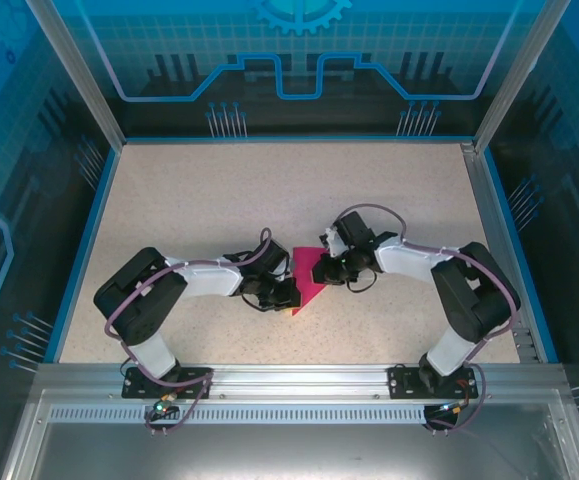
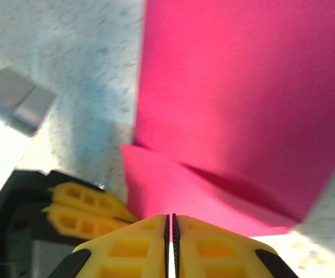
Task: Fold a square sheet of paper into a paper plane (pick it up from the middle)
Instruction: Third fold the triangle at the center of the table.
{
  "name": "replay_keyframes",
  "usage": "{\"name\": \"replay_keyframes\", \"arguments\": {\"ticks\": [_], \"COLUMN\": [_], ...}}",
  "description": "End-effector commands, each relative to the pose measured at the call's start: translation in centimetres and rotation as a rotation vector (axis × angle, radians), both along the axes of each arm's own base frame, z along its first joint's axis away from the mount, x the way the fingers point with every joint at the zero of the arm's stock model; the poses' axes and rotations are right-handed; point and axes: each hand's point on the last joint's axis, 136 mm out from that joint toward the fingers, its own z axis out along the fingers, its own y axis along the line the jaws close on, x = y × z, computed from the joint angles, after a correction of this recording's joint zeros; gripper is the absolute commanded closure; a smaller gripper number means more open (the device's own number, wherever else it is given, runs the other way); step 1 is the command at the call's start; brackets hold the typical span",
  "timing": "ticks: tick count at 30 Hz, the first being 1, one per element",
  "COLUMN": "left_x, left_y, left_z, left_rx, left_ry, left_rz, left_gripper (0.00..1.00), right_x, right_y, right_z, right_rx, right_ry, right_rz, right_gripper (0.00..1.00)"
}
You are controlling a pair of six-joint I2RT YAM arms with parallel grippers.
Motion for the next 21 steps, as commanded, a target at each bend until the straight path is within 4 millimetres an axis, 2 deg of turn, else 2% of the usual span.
{"name": "replay_keyframes", "arguments": {"ticks": [1,5,9,14,17,21], "left_x": [-2.0,-1.9,-1.9,-1.8,-1.9,-2.0], "left_y": [2.9,3.0,2.9,3.0,3.0,3.2], "left_z": [-3.6,-3.7,-3.7,-4.0,-4.3,-4.6], "left_rx": [0.148,0.151,0.147,0.161,0.158,0.168], "left_ry": [0.07,0.071,0.073,0.072,0.079,0.083], "left_rz": [0.008,0.012,0.016,0.015,0.016,0.018], "left_gripper": [0.9,0.9,0.9,0.91,0.91,0.9], "right_x": [-1.6,-2.2,-3.0,-3.7,-4.0,-4.0], "right_y": [0.6,1.6,1.7,2.7,2.7,1.5], "right_z": [-0.5,-1.0,-2.4,-2.6,-3.2,-4.3], "right_rx": [-0.02,-0.001,-0.013,0.02,0.007,-0.069], "right_ry": [0.015,0.035,0.071,0.081,0.093,0.104], "right_rz": [0.02,0.035,0.026,0.058,0.064,0.035], "right_gripper": [0.88,0.9,0.9,0.9,0.9,0.9]}}
